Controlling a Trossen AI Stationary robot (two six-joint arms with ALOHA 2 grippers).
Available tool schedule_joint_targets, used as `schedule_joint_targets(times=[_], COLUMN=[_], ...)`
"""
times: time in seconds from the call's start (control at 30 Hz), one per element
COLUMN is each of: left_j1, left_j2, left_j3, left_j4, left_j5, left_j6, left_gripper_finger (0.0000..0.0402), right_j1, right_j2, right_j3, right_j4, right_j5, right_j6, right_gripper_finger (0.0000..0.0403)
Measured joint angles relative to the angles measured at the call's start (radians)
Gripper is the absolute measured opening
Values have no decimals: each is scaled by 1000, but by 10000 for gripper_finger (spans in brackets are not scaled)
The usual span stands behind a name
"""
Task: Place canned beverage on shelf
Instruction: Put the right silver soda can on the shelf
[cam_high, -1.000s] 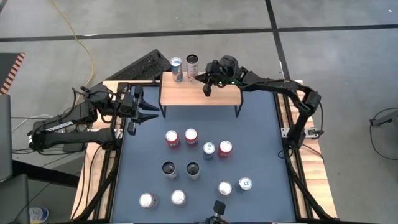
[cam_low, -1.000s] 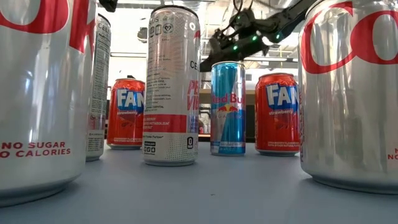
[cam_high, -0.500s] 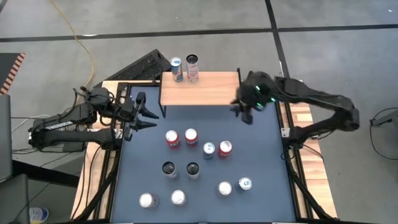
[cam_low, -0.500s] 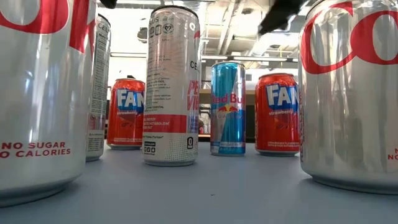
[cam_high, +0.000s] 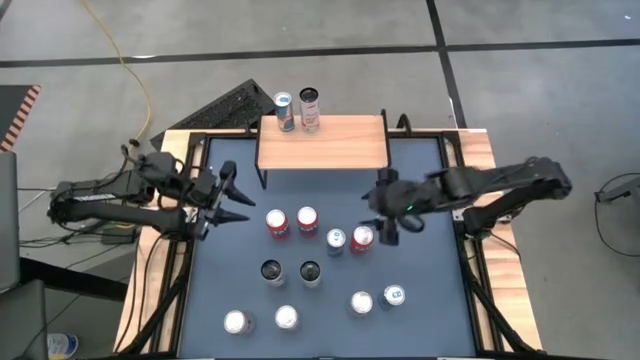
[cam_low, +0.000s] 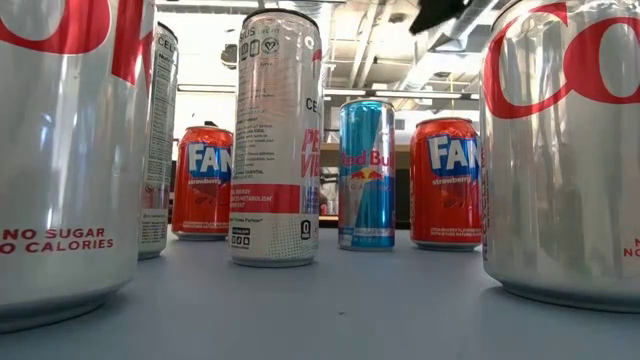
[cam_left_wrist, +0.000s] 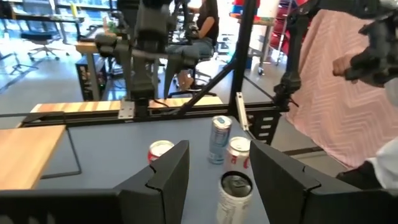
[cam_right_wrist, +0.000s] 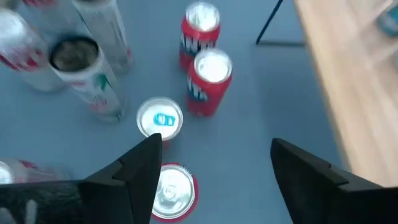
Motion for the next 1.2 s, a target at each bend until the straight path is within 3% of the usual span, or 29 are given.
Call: schedule_joint_targets(times=[0.33,0.53,0.83,1.2], left_j1=[-42,-42,-42,-42], left_j2=[0,0,0,0], left_j3=[0,0,0,0], left_j4=[-5,-6,-30,-32], left_j5=[1,-3,-7,-6], left_j6=[-26,-18,-18,-18], left_gripper_finger=[161,161,161,161], right_j1=[2,3,2,-8], right_j2=[165,226,322,335], right_j3=[0,0,0,2], right_j4=[-217,-167,-173,-135], right_j5=[-55,-189,-192,-202], right_j6=[141,142,124,21], right_gripper_finger=[282,282,283,283])
